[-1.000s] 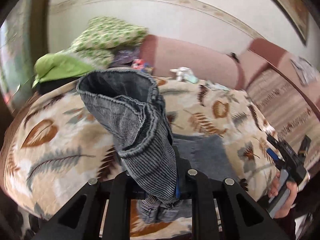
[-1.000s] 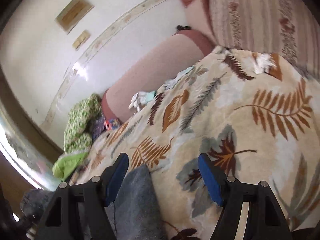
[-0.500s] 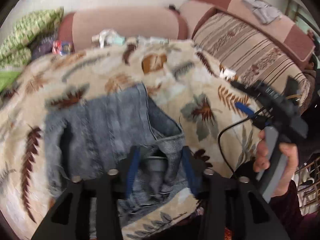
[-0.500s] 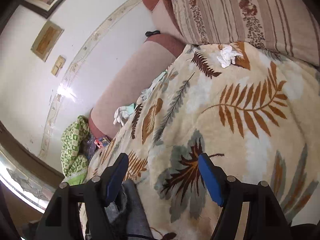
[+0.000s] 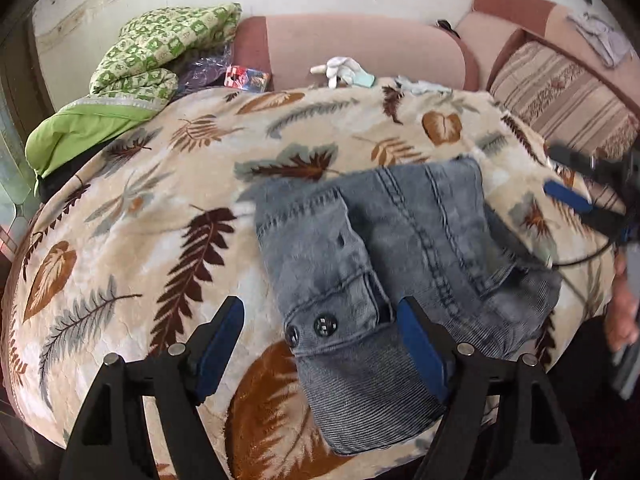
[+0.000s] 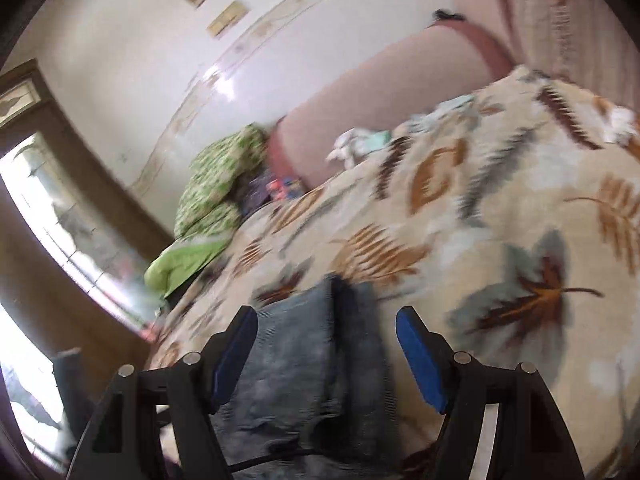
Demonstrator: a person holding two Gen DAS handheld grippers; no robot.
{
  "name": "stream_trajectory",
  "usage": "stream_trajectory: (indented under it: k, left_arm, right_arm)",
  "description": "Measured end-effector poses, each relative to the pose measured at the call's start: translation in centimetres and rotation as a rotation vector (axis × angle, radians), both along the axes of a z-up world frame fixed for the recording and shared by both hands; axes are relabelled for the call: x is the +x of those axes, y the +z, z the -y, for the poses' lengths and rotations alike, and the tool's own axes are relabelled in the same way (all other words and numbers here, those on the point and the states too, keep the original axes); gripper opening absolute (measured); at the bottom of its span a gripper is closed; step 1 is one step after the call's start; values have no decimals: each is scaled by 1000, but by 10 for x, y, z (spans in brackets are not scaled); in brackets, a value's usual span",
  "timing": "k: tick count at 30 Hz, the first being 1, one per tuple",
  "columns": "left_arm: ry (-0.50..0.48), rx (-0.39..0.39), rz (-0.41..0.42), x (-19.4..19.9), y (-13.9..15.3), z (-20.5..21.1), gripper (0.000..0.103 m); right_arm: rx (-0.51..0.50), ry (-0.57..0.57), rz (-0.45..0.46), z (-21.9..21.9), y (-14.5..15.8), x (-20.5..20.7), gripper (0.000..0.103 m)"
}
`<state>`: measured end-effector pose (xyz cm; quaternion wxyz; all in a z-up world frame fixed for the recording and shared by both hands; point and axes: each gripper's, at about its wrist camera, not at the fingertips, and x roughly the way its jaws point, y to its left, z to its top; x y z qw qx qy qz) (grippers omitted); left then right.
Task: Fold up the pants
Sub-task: 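Fold the held jeans over onto itself with the left gripper and release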
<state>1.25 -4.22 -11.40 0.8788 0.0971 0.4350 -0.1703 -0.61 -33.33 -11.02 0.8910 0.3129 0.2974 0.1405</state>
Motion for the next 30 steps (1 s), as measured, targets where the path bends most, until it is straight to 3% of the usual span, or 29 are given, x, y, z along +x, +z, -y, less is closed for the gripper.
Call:
stream_trajectory:
  k: [3,8,9,11,13,15,19,23,30]
  left_arm:
    - [-30,54,27,-4,-10,7,80]
    - [-28,35,-25,4,-29,4,81]
    - [-24,17,-33,6,-33,2,82]
    - [-7,-15,-42,13,-39,-4,93]
    - [5,-46,-84,18,-44,-7,94]
    - [4,-68,-107,21,-42,-10,94]
    - [-34,-63,-69,17,-30,-9,94]
    - [-81,-82,3,8,-10,-7,94]
    - [-147,-114,180,-14,37,-4,94]
  right_arm:
    - [55,103,-36,-23,10,27,75]
    - [62,167,-137,-58,4,76,75]
    - [63,172,-171,-63,-5,87,75]
    - [18,185,-296,-74,-34,110,75]
    - [5,164,-421,-75,-71,124,75]
    - [73,143,-383,-65,-71,118,75]
    - [28,133,-389,-55,-56,95,75]
    - [54,148,-362,-35,-39,55,75]
    - [-74,53,-138,10,41,-43,75]
